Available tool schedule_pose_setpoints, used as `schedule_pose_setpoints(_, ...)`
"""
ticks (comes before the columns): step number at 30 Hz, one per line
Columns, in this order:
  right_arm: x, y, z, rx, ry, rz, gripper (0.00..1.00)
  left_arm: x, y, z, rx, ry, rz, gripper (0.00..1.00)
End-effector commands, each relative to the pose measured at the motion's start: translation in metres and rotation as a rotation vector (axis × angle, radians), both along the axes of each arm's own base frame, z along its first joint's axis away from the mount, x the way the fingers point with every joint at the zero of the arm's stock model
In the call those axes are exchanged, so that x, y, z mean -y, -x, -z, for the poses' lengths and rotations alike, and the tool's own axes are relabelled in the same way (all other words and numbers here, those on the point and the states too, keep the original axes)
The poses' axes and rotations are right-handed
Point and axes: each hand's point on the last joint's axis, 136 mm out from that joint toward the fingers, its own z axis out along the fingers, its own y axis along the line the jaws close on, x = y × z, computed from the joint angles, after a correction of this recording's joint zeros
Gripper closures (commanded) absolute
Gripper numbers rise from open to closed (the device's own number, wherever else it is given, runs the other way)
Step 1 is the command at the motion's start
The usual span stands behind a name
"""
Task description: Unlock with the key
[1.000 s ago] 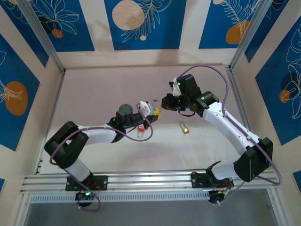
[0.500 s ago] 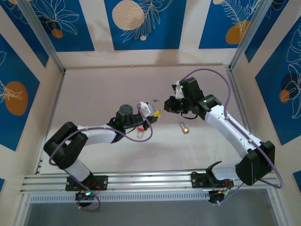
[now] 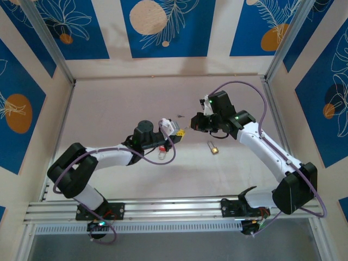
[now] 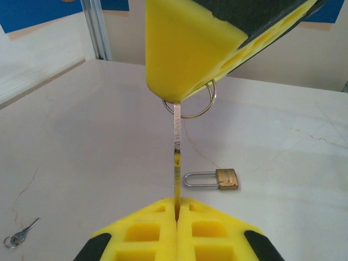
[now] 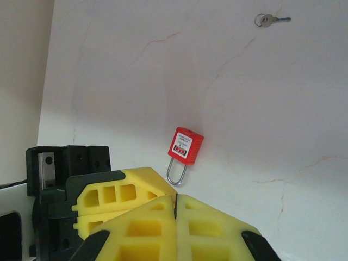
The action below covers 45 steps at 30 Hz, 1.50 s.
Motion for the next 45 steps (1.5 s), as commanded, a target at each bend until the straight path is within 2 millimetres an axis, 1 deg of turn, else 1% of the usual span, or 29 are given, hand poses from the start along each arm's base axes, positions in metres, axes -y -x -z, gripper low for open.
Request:
schedule_pose_setpoints(1, 0.007, 0.005, 0.006, -0.02, 0.009, 0.016, 0.99, -0.001, 0.003, -0.021, 0.059, 0.031, 0.022, 1.0)
schedule_pose_setpoints(3, 0.007, 0.005, 0.007, -0.022, 0.005, 0.013, 0.98, -0.002, 0.002, -0.022, 0.06, 0.027, 0.02, 1.0)
schedule_pose_setpoints(5, 0.005, 0.005, 0.005, -0.008, -0.015, 0.0, 0.92, -0.003, 0.0, -0.021, 0.054, 0.019, 0.019, 1.0)
schedule_pose_setpoints(8, 0.007, 0.002, -0.004, 0.036, -0.066, -0.005, 0.85, -0.002, 0.0, -0.017, 0.027, -0.016, 0.048, 1.0)
schedule_pose_setpoints(11, 0.011, -0.003, -0.021, 0.106, -0.138, -0.015, 0.76, -0.002, -0.001, -0.017, -0.021, -0.043, 0.08, 1.0)
schedule_pose_setpoints(13, 0.015, -0.005, -0.033, 0.166, -0.173, -0.014, 0.68, -0.003, -0.001, -0.018, -0.056, -0.053, 0.105, 1.0)
schedule_pose_setpoints(14, 0.017, -0.005, -0.042, 0.214, -0.197, -0.025, 0.63, -0.004, -0.001, -0.019, -0.076, -0.058, 0.121, 1.0)
schedule_pose_setpoints(17, 0.018, -0.003, -0.056, 0.373, -0.248, -0.073, 0.47, -0.008, 0.0, -0.02, -0.136, -0.081, 0.162, 1.0)
schedule_pose_setpoints(18, 0.015, 0.001, -0.059, 0.439, -0.268, -0.122, 0.37, -0.009, 0.002, -0.02, -0.158, -0.09, 0.181, 1.0)
schedule_pose_setpoints(19, 0.013, 0.003, -0.055, 0.47, -0.274, -0.139, 0.33, -0.01, 0.002, -0.022, -0.176, -0.095, 0.196, 1.0)
schedule_pose_setpoints(21, 0.008, 0.006, -0.044, 0.515, -0.267, -0.178, 0.33, -0.014, 0.003, -0.025, -0.23, -0.1, 0.228, 1.0)
schedule_pose_setpoints(23, 0.007, 0.005, -0.042, 0.517, -0.265, -0.179, 0.32, -0.017, 0.004, -0.028, -0.281, -0.108, 0.263, 1.0)
schedule_pose_setpoints(24, 0.008, 0.007, -0.043, 0.504, -0.293, -0.197, 0.31, -0.019, 0.006, -0.027, -0.313, -0.117, 0.28, 1.0)
schedule_pose_setpoints(26, -0.001, 0.018, -0.049, 0.496, -0.373, -0.311, 0.31, -0.02, 0.009, -0.029, -0.359, -0.126, 0.317, 1.0)
schedule_pose_setpoints(28, -0.009, 0.024, -0.049, 0.515, -0.387, -0.39, 0.31, -0.02, 0.011, -0.027, -0.387, -0.141, 0.338, 1.0)
schedule_pose_setpoints(31, -0.017, 0.026, -0.045, 0.536, -0.394, -0.448, 0.31, -0.02, 0.013, -0.026, -0.404, -0.15, 0.351, 1.0)
schedule_pose_setpoints(34, -0.021, 0.023, -0.039, 0.516, -0.412, -0.478, 0.3, -0.02, 0.014, -0.026, -0.402, -0.151, 0.354, 1.0)
schedule_pose_setpoints(39, -0.028, 0.017, -0.033, 0.486, -0.413, -0.498, 0.39, -0.021, 0.015, -0.029, -0.4, -0.15, 0.356, 1.0)
schedule_pose_setpoints(42, -0.029, 0.018, -0.027, 0.473, -0.408, -0.505, 0.42, -0.021, 0.016, -0.03, -0.401, -0.151, 0.36, 1.0)
schedule_pose_setpoints(45, -0.031, 0.02, -0.027, 0.471, -0.417, -0.515, 0.48, -0.021, 0.016, -0.029, -0.407, -0.149, 0.364, 1.0)
